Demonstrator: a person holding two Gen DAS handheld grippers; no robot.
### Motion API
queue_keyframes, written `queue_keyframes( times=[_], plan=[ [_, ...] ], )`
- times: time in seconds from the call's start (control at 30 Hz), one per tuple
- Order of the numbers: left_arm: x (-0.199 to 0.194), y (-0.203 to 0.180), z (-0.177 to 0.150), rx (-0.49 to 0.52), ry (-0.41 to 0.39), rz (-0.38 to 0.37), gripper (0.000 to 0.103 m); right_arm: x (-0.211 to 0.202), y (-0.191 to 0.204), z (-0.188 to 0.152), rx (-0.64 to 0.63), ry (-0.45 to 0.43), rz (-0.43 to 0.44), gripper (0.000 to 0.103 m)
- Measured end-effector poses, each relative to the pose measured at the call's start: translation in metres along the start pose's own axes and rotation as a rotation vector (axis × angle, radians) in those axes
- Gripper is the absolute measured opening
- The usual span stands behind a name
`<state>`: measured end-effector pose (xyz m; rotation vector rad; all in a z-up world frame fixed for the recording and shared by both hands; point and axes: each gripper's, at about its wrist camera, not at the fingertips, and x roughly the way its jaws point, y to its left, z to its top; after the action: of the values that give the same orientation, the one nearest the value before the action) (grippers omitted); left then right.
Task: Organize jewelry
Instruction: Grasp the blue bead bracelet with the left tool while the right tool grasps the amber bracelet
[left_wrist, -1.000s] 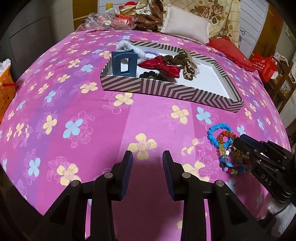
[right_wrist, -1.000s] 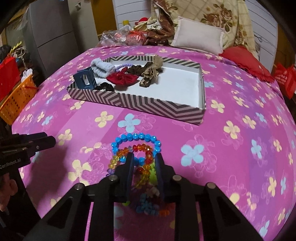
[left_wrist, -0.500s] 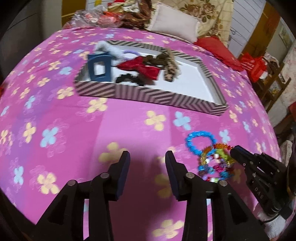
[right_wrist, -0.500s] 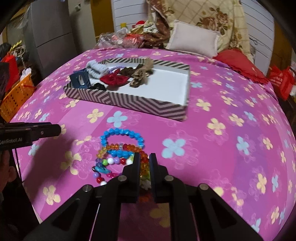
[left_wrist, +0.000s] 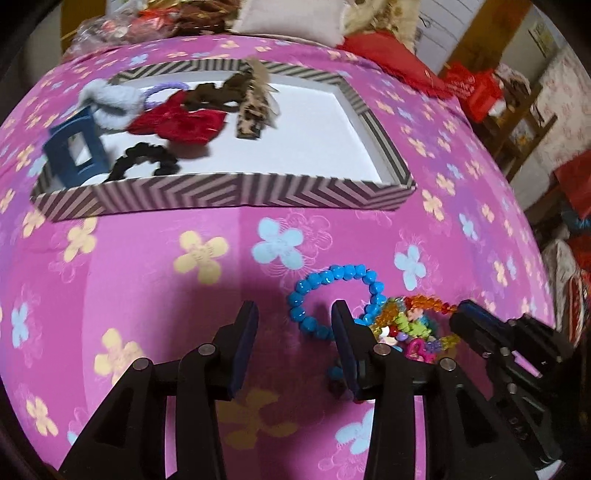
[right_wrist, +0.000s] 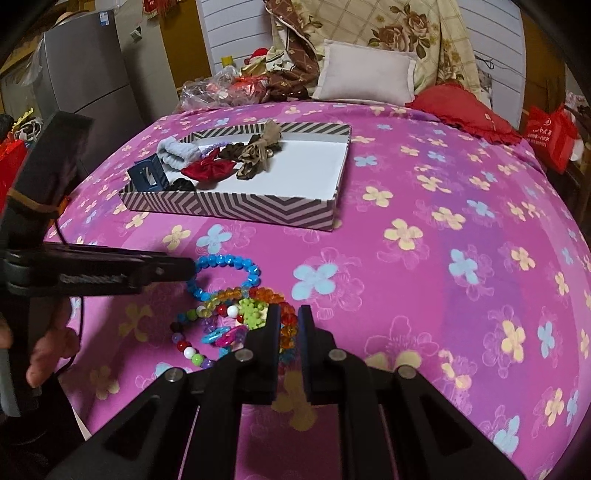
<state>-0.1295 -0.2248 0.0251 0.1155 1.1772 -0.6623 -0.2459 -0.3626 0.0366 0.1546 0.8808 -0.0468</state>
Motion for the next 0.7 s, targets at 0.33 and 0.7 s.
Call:
queue_keyframes(
  times=[0.33, 0.7],
  plan=[
    [0.01, -0.007, 0.005, 0.061, -0.026, 0.071, 0.013, 0.0, -0.002, 0.001, 0.012, -0.011, 0.017, 0.009],
    [-0.033, 0.018, 0.009, 0.021, -0.104, 0.061, 0.011, -0.016, 0.019, 0.022, -0.047, -0.06, 0.044, 0.009]
  ],
)
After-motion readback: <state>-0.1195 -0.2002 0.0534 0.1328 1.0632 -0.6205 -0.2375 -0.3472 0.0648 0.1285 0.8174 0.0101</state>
